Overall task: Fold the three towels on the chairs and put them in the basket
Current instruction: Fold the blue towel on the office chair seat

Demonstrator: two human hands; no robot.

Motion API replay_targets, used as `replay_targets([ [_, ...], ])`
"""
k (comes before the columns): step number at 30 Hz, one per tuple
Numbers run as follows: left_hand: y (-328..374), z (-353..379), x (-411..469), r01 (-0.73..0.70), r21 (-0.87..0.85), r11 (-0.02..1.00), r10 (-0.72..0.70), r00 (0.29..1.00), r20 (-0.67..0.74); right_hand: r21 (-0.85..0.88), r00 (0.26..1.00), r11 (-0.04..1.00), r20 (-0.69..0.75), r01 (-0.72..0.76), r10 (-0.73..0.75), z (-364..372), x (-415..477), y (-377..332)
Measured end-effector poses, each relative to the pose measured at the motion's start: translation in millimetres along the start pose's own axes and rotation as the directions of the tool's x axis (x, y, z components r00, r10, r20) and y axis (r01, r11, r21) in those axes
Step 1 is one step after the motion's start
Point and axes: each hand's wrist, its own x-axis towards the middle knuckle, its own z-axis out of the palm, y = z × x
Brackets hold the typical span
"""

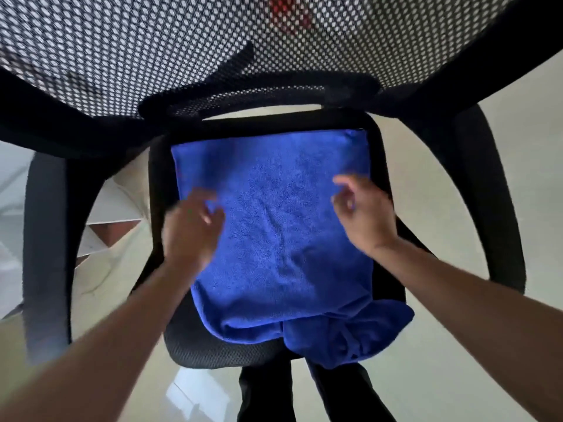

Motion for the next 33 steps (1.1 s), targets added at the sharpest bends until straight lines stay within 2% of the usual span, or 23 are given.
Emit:
replay_targets([
  [1,-7.3,4.4,-18.7,0.024,0.051,0.998,-0.028,0.996,0.087,0.055,0.990,0.994,0.111,-0.095,0.089,4.9,-14.3,8.4],
  [2,-20.7,4.0,-32.8,0.086,0.091,0.992,-0.096,0.989,0.112,0.089,0.970,0.977,0.165,-0.195,0.178,6.7,-26.3,18.5],
  [4,-47.9,-3.3,-52.3,0.218,0.102,0.971,-0.223,0.974,0.039,0.109,0.941,0.938,0.116,-0.330,0.317,1.7,-42.4,40.4],
  [6,-58.6,-17.5,-74.0,0.308,0.065,0.949,-0.304,0.951,-0.055,0.136,0.920,0.910,0.057,-0.393,0.389,-10.2,-60.9,49.5],
  [9,-54.9,-20.8,-107.7,0.459,-0.030,0.888,-0.460,0.887,-0.028,0.127,0.913,0.905,0.014,-0.406,0.408,-24.4,-99.9,52.2],
  [11,-43.3,-15.2,-129.4,0.625,-0.203,0.754,-0.615,0.780,0.115,0.099,0.897,0.892,0.069,-0.441,0.436,-29.7,-130.3,54.3],
  [13,-28.0,-3.3,-154.8,0.777,-0.337,0.531,-0.707,0.626,0.330,-0.009,0.876,0.892,0.185,-0.453,0.446,-32.5,-160.3,56.9],
  [15,-16.6,12.8,-171.4,0.868,-0.298,0.396,-0.731,0.495,0.470,-0.188,0.851,0.898,0.289,-0.399,0.438,-30.0,-178.0,54.1],
  [17,-9.3,28.4,-182.4,0.905,-0.292,0.308,-0.750,0.420,0.511,-0.303,0.845,0.895,0.331,-0.326,0.420,-23.1,-184.8,47.6],
  [20,-7.6,42.5,-192.9,0.908,-0.379,0.176,-0.763,0.369,0.530,-0.335,0.852,0.902,0.351,-0.273,0.388,-10.7,-178.3,42.0],
  [22,-5.6,42.1,-194.9,0.875,-0.470,0.116,-0.744,0.390,0.542,-0.266,0.815,0.914,0.423,-0.306,0.397,-4.0,-166.7,39.7],
  [24,-5.0,38.1,-188.8,0.825,-0.550,0.129,-0.735,0.452,0.506,-0.049,0.810,0.918,0.455,-0.393,0.371,-3.1,-152.2,39.8],
  [26,-3.9,31.5,-173.1,0.761,-0.629,0.158,-0.725,0.522,0.449,0.181,0.811,0.845,0.436,-0.503,0.389,-8.9,-137.0,39.1],
  [28,3.4,25.0,-155.0,0.696,-0.695,0.183,-0.698,0.590,0.407,0.308,0.783,0.742,0.427,-0.595,0.451,-16.9,-127.9,38.9],
  [29,7.3,23.4,-144.8,0.672,-0.717,0.185,-0.686,0.611,0.396,0.297,0.782,0.743,0.417,-0.600,0.464,-19.5,-123.7,40.9],
  [31,12.3,23.3,-131.6,0.651,-0.741,0.166,-0.669,0.626,0.400,0.090,0.801,0.840,0.372,-0.535,0.470,-22.7,-123.8,44.8],
  [33,14.8,28.2,-125.9,0.661,-0.742,0.111,-0.654,0.611,0.446,-0.057,0.811,0.866,0.327,-0.496,0.486,-24.2,-126.8,42.8],
])
